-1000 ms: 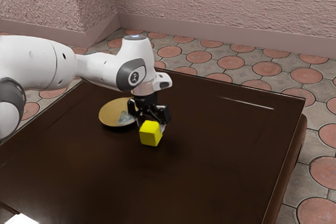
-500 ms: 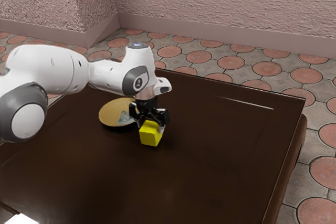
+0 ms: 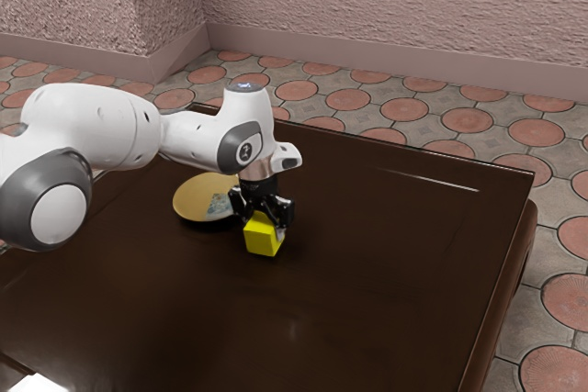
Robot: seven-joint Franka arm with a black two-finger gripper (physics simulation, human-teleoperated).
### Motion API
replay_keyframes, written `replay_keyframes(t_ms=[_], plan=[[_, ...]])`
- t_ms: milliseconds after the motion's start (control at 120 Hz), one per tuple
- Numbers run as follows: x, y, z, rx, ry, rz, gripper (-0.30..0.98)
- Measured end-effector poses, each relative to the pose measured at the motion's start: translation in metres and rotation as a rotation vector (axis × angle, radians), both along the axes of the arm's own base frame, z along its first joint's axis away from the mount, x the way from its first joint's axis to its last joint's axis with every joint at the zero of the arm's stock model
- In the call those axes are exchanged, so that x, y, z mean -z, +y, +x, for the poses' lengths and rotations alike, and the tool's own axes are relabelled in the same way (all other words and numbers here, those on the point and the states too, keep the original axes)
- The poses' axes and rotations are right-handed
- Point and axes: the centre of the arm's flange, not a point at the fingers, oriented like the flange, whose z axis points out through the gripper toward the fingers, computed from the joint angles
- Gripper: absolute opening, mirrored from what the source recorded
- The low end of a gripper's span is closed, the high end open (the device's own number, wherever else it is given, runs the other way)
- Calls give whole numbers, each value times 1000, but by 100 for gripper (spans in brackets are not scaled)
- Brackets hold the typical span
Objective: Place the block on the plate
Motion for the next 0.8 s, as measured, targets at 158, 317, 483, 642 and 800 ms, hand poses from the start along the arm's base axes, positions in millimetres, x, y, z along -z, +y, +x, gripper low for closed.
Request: replay_keyframes(t_ms=[158,317,483,642,800], plan=[[-2,0,0,2,-4,1,40],[-28,-3,2,11,-38,4,40],[-57,13,7,10,-66,15,40],[-70,64,17,-24,-67,24,40],[-67,99,22,-19,-49,22,40]])
